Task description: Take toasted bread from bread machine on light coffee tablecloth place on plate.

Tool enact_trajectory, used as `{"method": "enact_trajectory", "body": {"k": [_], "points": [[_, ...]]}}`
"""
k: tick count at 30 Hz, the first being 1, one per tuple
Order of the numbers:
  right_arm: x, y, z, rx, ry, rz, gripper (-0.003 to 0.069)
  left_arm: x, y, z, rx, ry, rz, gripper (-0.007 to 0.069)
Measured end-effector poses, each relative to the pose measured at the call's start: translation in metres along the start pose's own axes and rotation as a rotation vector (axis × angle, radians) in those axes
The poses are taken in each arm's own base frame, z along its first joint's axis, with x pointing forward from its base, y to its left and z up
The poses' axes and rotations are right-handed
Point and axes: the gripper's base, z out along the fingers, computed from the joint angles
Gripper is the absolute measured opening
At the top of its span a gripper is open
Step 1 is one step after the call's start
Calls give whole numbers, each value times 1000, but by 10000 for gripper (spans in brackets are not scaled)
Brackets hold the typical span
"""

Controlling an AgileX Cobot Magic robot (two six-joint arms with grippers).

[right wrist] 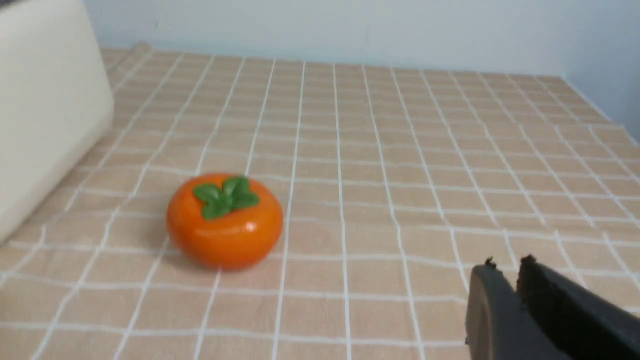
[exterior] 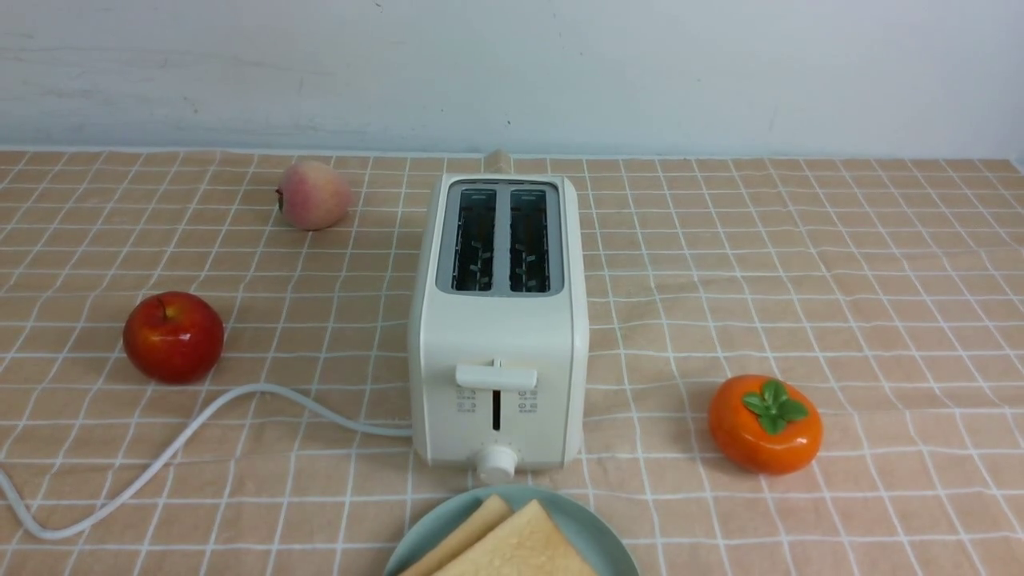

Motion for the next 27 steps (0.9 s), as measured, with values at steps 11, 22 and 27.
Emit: {"method": "enact_trajectory", "body": {"k": [11, 22, 27], "points": [[36, 3, 1, -4, 97, 75, 97, 0, 0, 0, -1, 1, 0, 39], [36, 3, 1, -12, 97, 83, 104, 0, 0, 0, -2, 3, -1, 55], [36, 3, 1, -12, 97, 83, 107, 0, 0, 0, -2, 3, -1, 57]]}}
